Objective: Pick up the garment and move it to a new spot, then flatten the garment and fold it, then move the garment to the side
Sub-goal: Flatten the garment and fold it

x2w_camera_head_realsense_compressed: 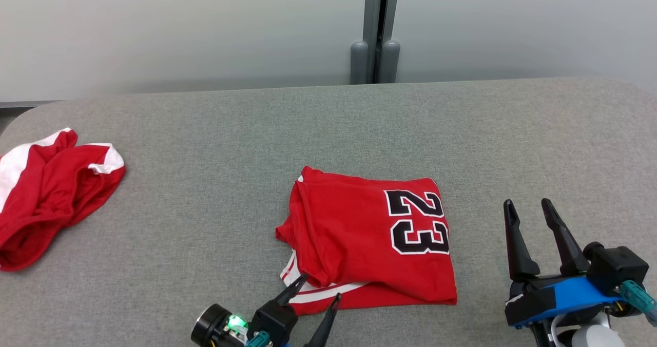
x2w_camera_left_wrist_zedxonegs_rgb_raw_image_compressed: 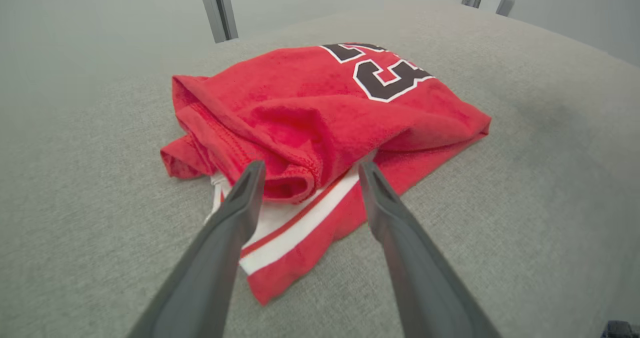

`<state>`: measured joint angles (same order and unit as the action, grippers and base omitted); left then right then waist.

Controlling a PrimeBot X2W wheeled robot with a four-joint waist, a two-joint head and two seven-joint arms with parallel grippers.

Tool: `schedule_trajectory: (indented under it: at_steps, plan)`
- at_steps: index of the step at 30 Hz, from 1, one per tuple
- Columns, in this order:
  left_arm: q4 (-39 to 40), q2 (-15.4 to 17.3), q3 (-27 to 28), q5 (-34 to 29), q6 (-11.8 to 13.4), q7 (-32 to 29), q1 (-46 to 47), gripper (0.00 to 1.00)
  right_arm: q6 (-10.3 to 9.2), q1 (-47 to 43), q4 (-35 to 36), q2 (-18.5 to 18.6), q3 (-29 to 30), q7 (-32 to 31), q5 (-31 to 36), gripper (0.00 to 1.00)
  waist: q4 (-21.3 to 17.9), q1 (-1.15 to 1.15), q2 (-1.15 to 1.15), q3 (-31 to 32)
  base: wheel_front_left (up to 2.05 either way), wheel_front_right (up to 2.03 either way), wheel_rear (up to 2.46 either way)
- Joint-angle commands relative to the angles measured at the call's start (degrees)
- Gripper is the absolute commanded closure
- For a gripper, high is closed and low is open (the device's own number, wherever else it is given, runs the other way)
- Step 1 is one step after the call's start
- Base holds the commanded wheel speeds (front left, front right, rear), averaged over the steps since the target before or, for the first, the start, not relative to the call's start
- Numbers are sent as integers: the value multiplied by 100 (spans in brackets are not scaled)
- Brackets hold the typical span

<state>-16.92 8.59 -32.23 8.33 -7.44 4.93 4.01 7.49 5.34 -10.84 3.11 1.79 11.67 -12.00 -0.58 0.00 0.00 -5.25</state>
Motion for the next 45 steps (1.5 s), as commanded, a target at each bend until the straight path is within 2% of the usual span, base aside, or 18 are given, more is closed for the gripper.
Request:
schedule_trajectory:
  at_steps: [1,12,20,21,22,24,25,32,45]
  plan:
    - [-32,29,-45,41,-3,-13,110,0,1,19,-18,-9,-8,24,4,0,-5,0,0,-6,0,0,0]
    - [-588,82,-307,360,-4,55,374,0,1,171,-101,-5,-68,59,-42,0,-116,0,0,-113,0,0,0]
    - [-1146,-78,-280,569,-5,298,727,0,1,236,-154,-5,-116,66,-25,0,-155,0,0,-181,0,0,0]
    - [-1225,-105,-281,617,-5,325,765,7,1,246,-164,-7,-127,69,-32,0,-159,0,0,-189,0,0,0]
    - [-1294,-115,-291,631,-5,360,814,50,1,257,-172,-8,-140,73,-42,0,-166,0,0,-199,0,0,0]
    - [-1427,-145,-274,703,-5,439,883,70,1,278,-190,-9,-157,87,-59,0,-178,0,0,-214,0,0,0]
    - [-1487,-161,-280,720,-5,474,911,100,1,281,-196,-10,-161,93,-66,0,-181,0,0,-221,0,0,0]
    - [-1609,-116,-271,807,28,694,963,100,1,219,-255,17,-69,144,-71,0,-140,0,0,-240,0,0,0]
    - [-615,193,-387,952,120,286,416,100,1,178,-400,64,75,186,-111,0,-17,0,0,-198,0,0,0]
